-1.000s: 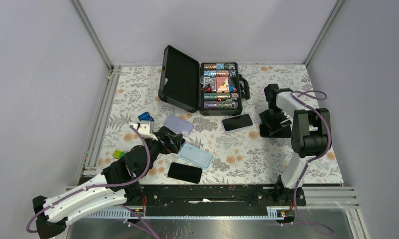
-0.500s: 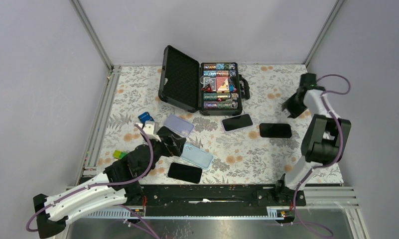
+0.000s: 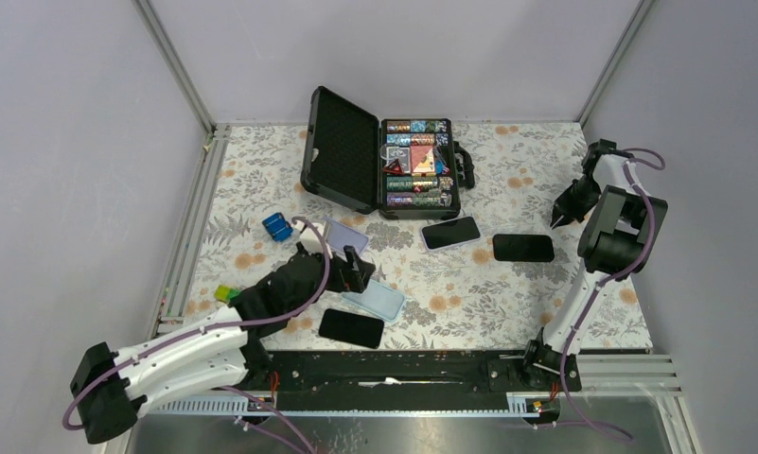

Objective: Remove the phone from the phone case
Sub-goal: Pick up the phone at the center of the board.

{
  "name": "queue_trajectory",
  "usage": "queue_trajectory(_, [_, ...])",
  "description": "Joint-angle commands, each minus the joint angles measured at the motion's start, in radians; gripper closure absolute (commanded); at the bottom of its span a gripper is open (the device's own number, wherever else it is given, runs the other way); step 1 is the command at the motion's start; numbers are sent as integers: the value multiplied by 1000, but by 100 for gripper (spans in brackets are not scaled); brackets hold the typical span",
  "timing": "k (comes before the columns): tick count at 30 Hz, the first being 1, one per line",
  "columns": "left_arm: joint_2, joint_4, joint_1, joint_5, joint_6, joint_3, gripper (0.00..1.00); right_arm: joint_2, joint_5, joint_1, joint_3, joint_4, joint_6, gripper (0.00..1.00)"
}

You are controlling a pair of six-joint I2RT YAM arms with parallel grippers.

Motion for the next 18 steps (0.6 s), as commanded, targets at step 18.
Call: queue_trajectory(18, [73, 124, 187, 245, -18, 44, 1, 129, 391, 101, 173, -257, -119, 49])
